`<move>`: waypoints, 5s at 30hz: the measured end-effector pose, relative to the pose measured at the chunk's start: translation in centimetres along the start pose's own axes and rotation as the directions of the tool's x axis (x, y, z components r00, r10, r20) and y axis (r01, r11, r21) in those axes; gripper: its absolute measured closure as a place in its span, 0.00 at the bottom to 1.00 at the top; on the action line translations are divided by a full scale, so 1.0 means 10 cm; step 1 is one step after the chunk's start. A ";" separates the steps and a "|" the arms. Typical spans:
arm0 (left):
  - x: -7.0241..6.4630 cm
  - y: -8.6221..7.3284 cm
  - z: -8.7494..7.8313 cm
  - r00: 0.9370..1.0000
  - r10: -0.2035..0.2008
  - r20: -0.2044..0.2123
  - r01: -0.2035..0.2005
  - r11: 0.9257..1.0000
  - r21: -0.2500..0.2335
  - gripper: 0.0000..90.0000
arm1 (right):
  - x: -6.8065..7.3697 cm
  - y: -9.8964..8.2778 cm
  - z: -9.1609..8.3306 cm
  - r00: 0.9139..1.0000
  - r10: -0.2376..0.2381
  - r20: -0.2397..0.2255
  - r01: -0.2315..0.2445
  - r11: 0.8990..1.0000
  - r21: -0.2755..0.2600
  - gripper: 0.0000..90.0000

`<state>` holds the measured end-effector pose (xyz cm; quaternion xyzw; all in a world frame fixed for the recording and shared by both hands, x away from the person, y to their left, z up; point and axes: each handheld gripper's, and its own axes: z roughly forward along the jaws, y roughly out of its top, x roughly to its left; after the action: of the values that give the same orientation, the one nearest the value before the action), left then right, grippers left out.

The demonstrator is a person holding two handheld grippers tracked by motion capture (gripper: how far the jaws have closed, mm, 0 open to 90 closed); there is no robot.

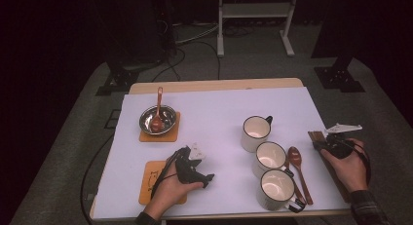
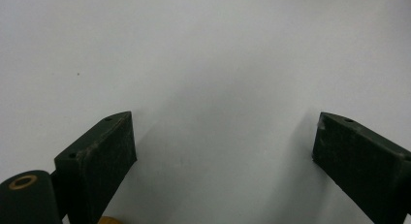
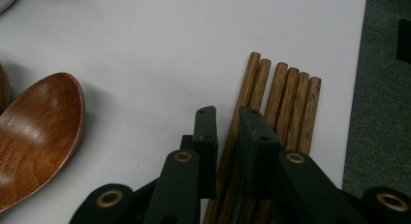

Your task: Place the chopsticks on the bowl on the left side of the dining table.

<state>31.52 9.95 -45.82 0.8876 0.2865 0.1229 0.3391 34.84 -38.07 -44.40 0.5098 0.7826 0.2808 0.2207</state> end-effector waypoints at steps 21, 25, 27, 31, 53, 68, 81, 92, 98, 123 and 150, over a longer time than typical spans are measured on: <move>0.00 0.00 0.00 1.000 0.000 0.000 0.000 1.000 0.000 0.08 | 0.01 0.02 0.04 0.999 0.036 -0.032 -0.036 0.999 0.012 0.92; 0.00 0.00 0.00 1.000 0.000 0.000 0.000 1.000 0.000 0.08 | 0.04 0.06 0.07 0.998 0.039 -0.048 -0.039 0.999 0.010 0.93; 0.00 0.00 0.00 1.000 0.000 0.000 0.000 1.000 0.000 0.08 | 0.06 0.09 0.09 0.998 0.031 -0.051 -0.030 0.999 0.011 0.93; 0.00 0.00 0.00 1.000 0.000 0.000 0.000 1.000 0.000 0.08 | 0.10 0.14 0.14 0.998 0.021 -0.061 -0.020 1.000 0.012 0.93; 0.00 0.00 0.00 1.000 0.005 -0.002 -0.005 1.000 0.003 0.08 | 0.27 0.51 0.46 0.991 -0.047 -0.126 0.049 0.999 0.010 0.93; 0.00 0.00 0.00 1.000 0.005 -0.001 -0.005 1.000 0.003 0.08 | 0.35 0.66 0.59 0.986 -0.072 -0.153 0.072 0.997 0.000 0.93; 0.00 0.00 0.00 1.000 0.005 -0.002 -0.005 1.000 0.003 0.08 | 0.28 0.60 0.36 0.981 -0.058 -0.185 0.051 0.998 -0.041 0.88; 0.00 0.00 0.00 1.000 0.000 -0.001 0.000 1.000 0.000 0.08 | 0.21 0.42 0.10 0.984 -0.044 -0.175 0.034 0.998 -0.058 0.90; 0.00 0.00 0.00 1.000 -0.001 -0.001 0.001 1.000 0.000 0.08 | 0.15 0.22 -0.03 0.987 -0.016 -0.163 0.008 0.999 -0.052 0.90; 0.00 0.00 0.00 1.000 0.001 -0.001 -0.001 1.000 0.001 0.08 | 0.18 -0.01 -0.02 0.983 -0.008 -0.184 0.011 1.000 0.016 0.90; 0.00 0.00 0.00 1.000 0.001 -0.001 -0.001 1.000 0.003 0.08 | 0.20 -0.04 -0.03 0.989 0.020 -0.147 -0.021 1.000 -0.009 0.95</move>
<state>31.54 9.93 -45.82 0.8881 0.2865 0.1229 0.3379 33.64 -36.40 -44.58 0.4947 0.7900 0.3238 0.1623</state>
